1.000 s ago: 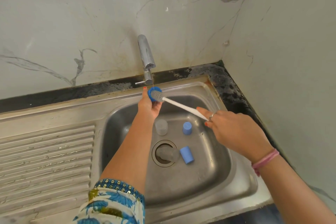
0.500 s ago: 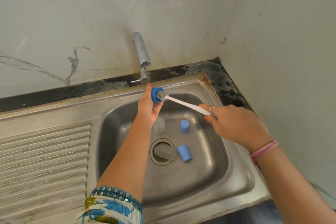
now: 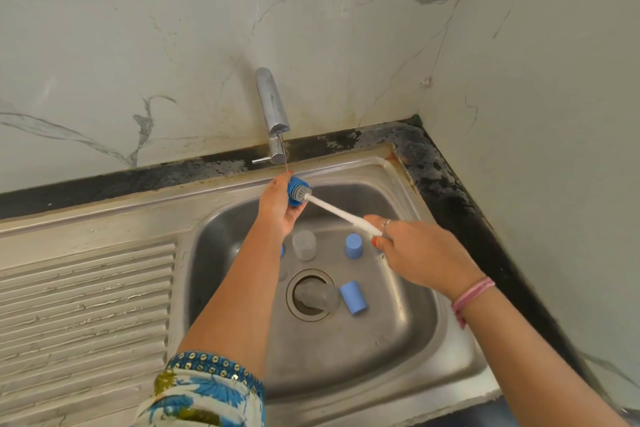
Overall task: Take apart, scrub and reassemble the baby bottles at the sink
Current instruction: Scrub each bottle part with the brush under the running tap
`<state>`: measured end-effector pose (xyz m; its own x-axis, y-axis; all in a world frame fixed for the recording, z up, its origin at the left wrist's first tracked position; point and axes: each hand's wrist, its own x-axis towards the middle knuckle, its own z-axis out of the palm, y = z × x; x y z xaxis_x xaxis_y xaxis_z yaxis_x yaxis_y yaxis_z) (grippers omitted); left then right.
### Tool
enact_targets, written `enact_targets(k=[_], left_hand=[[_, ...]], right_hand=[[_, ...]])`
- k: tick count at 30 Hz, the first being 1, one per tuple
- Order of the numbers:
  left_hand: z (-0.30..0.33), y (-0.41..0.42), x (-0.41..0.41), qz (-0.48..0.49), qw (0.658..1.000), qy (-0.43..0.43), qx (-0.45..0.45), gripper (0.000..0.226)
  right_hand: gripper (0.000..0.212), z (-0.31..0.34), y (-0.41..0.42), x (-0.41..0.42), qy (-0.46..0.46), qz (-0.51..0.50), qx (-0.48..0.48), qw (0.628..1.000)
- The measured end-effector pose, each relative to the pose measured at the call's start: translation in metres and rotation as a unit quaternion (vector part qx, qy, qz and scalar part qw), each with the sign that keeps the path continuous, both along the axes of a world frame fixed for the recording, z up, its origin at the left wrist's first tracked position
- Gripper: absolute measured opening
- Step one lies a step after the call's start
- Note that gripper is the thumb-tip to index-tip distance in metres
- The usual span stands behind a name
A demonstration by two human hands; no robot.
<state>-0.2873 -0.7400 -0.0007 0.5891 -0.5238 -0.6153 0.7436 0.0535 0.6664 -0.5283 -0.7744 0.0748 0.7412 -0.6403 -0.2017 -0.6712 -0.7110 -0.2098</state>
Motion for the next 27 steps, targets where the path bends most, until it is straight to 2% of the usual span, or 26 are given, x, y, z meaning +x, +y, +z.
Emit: enact_targets(k=[2, 4, 5, 7, 8, 9, 10, 11, 13, 14, 15, 17, 19, 22, 27], left_hand=[[0.000, -0.001, 0.003, 0.018, 1.000, 0.019, -0.005, 0.010], [0.003, -0.005, 0.008, 0.029, 0.999, 0.034, -0.022, 0.011], [0.004, -0.007, 0.012, 0.024, 0.999, 0.029, -0.025, 0.012], [0.008, -0.013, 0.019, 0.002, 1.000, 0.009, -0.020, 0.016], [0.010, -0.016, 0.022, -0.006, 1.000, 0.003, -0.016, 0.019], [0.011, -0.018, 0.026, -0.007, 1.000, 0.005, -0.020, 0.020], [0.011, -0.020, 0.029, -0.005, 1.000, 0.009, -0.028, 0.020], [0.010, -0.021, 0.033, -0.006, 0.999, 0.009, -0.031, 0.020], [0.007, -0.022, 0.037, -0.018, 1.000, 0.001, -0.021, 0.022], [0.006, -0.023, 0.038, -0.023, 1.000, -0.001, -0.014, 0.023], [0.005, -0.024, 0.038, -0.025, 1.000, 0.000, -0.012, 0.023], [0.006, -0.028, 0.037, -0.016, 1.000, 0.012, -0.023, 0.023], [0.006, -0.030, 0.038, -0.010, 1.000, 0.011, -0.021, 0.026], [0.001, -0.030, 0.040, 0.008, 1.000, -0.022, -0.007, 0.033], [0.001, -0.024, 0.034, 0.047, 0.996, -0.007, -0.070, 0.048]], right_hand=[[0.037, -0.003, 0.000, 0.002, -0.039, -0.009, 0.140, 0.989], [0.033, -0.006, -0.002, 0.003, -0.109, -0.032, 0.262, 0.958], [0.030, -0.009, -0.002, 0.003, -0.153, -0.071, 0.331, 0.929], [0.027, -0.015, 0.003, 0.004, -0.213, -0.179, 0.473, 0.836], [0.026, -0.018, 0.007, 0.005, -0.226, -0.207, 0.513, 0.802], [0.027, -0.022, 0.012, 0.006, -0.230, -0.209, 0.522, 0.794], [0.029, -0.026, 0.016, 0.008, -0.228, -0.192, 0.500, 0.813], [0.033, -0.030, 0.019, 0.009, -0.214, -0.162, 0.437, 0.859], [0.041, -0.035, 0.017, 0.009, -0.124, -0.086, 0.210, 0.966], [0.045, -0.037, 0.015, 0.010, -0.061, -0.061, 0.081, 0.993], [0.048, -0.037, 0.015, 0.011, -0.018, -0.048, -0.021, 0.998], [0.055, -0.036, 0.017, 0.017, 0.011, -0.031, -0.107, 0.994], [0.053, -0.036, 0.021, 0.022, -0.005, -0.032, -0.082, 0.996], [0.042, -0.035, 0.018, 0.014, -0.096, -0.074, 0.087, 0.989], [0.035, -0.044, 0.007, -0.025, -0.209, -0.159, 0.286, 0.922]])
